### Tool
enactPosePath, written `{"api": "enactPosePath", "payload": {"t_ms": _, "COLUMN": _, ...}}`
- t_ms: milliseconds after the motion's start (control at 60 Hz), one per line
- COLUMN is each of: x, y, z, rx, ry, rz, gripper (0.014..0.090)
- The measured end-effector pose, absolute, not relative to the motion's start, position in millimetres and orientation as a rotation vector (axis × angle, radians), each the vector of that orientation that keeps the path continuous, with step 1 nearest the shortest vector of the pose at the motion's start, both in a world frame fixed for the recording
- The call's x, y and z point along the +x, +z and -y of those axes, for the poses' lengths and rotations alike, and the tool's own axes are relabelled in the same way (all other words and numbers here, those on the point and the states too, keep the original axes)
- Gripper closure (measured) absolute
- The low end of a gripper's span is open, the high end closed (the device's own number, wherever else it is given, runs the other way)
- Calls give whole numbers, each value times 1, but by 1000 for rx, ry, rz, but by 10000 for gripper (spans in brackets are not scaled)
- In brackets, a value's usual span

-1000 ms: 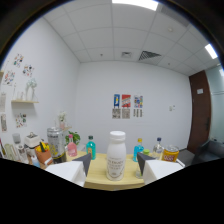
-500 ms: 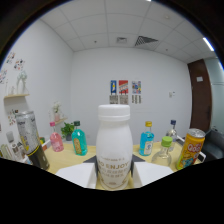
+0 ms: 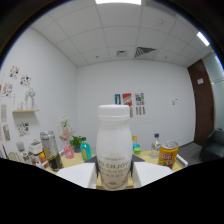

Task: Make me a cup of Mount Fuji.

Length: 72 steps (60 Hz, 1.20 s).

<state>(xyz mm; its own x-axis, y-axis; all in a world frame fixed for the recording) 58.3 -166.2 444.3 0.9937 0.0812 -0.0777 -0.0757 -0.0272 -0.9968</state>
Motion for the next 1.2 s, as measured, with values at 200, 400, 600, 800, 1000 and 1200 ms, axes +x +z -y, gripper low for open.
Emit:
{"api": "enactPosePath", "payload": {"t_ms": 200, "x": 97, "y": 333, "z": 207, "rx": -1722, "ry": 104, "rz": -27, "gripper": 557}}
{"api": "enactPosePath", "payload": {"t_ms": 400, "x": 130, "y": 201, "z": 229, "rx": -1885, "ry": 47, "rz": -58, "gripper": 557}}
{"api": "enactPosePath", "payload": {"t_ms": 600, "x": 141, "y": 134, "z": 231, "rx": -1954, "ry": -152, "rz": 168, "gripper": 558}}
{"api": "enactPosePath", "payload": {"t_ms": 800, "x": 149, "y": 121, "z": 218, "rx": -1886, "ry": -491, "rz": 586, "gripper": 557}}
{"api": "enactPosePath", "payload": {"t_ms": 1000, "x": 152, "y": 128, "z": 203, "rx": -1678, "ry": -871, "rz": 1042, "gripper": 559}}
{"api": "enactPosePath", "payload": {"t_ms": 1200, "x": 141, "y": 136, "z": 193, "rx": -1422, "ry": -1155, "rz": 1383, "gripper": 560}}
